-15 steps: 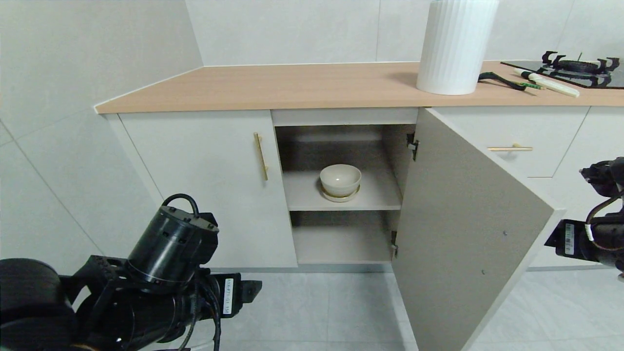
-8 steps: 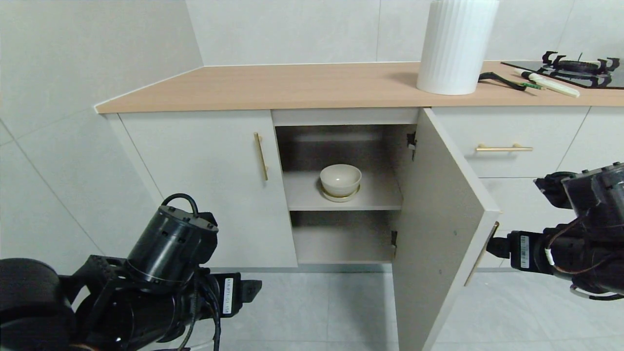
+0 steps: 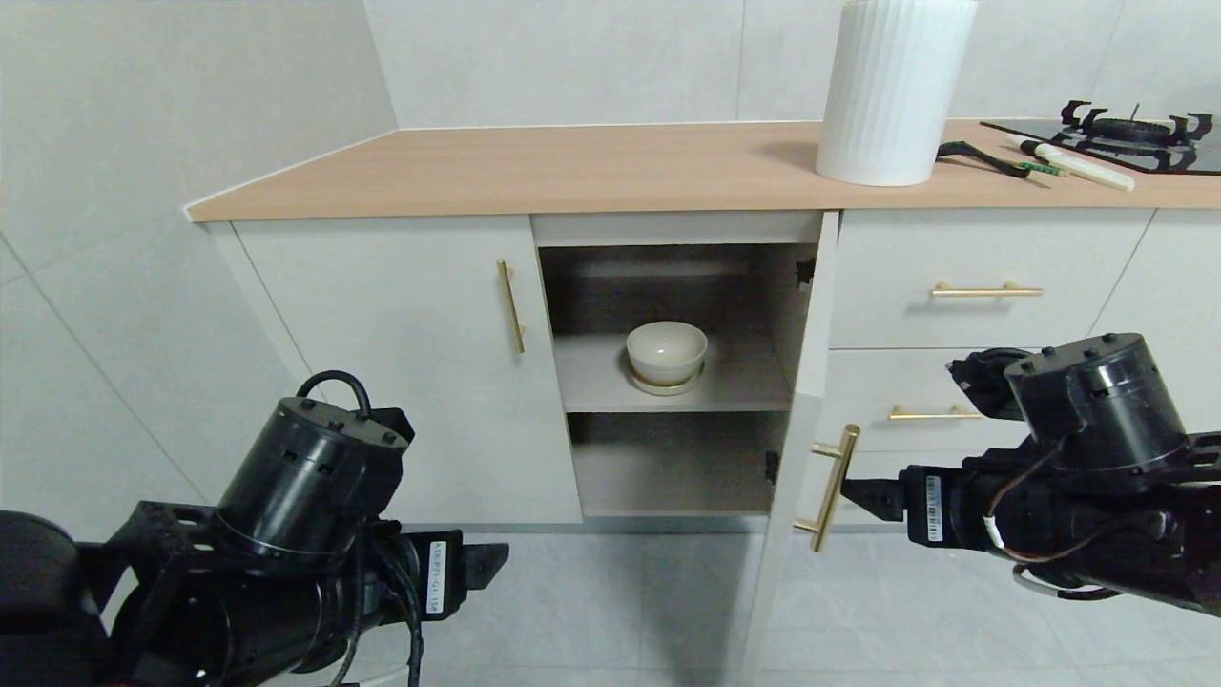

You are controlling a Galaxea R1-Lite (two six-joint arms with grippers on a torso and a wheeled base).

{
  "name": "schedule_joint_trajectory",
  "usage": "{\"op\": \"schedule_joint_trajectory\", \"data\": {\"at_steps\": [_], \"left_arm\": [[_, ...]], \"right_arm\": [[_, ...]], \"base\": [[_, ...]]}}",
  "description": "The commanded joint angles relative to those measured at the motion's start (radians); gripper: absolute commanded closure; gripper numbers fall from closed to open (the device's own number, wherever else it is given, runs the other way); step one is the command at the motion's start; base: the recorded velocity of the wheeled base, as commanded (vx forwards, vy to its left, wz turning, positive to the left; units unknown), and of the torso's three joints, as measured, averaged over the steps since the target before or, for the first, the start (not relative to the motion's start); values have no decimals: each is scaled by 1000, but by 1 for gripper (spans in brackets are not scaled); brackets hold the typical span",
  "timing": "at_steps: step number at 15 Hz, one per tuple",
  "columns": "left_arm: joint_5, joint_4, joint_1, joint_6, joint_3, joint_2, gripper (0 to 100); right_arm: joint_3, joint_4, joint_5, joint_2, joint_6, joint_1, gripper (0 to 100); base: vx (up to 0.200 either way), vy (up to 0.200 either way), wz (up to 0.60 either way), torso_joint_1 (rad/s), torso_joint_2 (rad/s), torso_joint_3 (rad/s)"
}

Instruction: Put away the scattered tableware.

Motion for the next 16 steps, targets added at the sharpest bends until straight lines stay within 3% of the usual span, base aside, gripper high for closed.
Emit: {"op": "schedule_joint_trajectory", "data": {"at_steps": [1,6,9,10,12,16], "left_arm": [[1,-1,0,0,1,-21,0],[1,-2,-1,1,7,-30,0],[-1,-4,-27,5,17,-30,0],[-1,-5,-43,34,37,-41,0],[-2,-39,-44,58,60,-47,0],[-2,-70,-46,71,74,-36,0]], "right_arm": [[-50,-6,45,62,-44,2,0],[-208,-6,91,201,-116,5,0],[-225,-51,91,244,-107,5,0],[-219,-92,88,263,-107,7,0],[-208,-149,88,280,-96,5,0],[-213,-314,80,367,-31,5,0]], "base": [[0,0,0,0,0,0],[0,0,0,0,0,0],[0,0,0,0,0,0],[0,0,0,0,0,0],[0,0,0,0,0,0],[0,0,0,0,0,0]]}}
